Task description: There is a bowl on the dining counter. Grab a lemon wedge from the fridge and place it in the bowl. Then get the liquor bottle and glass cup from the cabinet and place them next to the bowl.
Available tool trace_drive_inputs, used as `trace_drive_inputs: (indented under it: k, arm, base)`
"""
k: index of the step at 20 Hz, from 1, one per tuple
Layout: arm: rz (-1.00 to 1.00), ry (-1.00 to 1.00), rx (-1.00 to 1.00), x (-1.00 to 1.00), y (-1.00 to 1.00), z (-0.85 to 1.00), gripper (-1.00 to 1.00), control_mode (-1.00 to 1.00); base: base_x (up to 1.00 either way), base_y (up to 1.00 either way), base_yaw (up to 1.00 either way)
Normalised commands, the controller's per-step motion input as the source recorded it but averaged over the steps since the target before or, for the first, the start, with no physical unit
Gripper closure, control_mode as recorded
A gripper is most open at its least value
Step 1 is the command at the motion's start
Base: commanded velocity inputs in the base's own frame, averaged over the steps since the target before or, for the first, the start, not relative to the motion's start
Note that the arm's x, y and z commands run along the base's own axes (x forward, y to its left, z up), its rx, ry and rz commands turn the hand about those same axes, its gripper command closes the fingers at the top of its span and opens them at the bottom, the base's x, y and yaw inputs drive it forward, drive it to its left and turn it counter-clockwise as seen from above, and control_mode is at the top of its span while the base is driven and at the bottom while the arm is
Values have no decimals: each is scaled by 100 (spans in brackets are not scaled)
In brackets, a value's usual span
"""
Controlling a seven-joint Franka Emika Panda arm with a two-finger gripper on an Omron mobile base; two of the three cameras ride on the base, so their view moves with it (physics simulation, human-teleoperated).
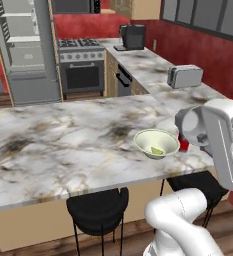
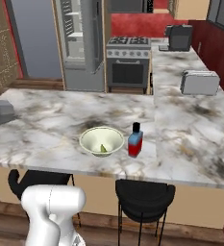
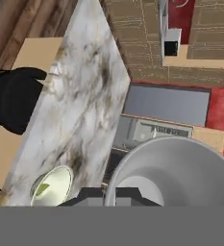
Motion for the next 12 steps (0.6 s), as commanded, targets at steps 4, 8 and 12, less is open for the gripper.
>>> trace_drive_inputs:
  k: [4, 8, 12]
  arm:
    - [26, 39, 8, 86, -15, -13, 100, -100]
    - [0, 62, 3, 94, 0, -29, 100, -100]
    - [0, 58, 5, 82, 2, -46, 100, -100]
  base:
    - [0, 0, 0]
    - [0, 0, 0]
    - [0, 0, 0]
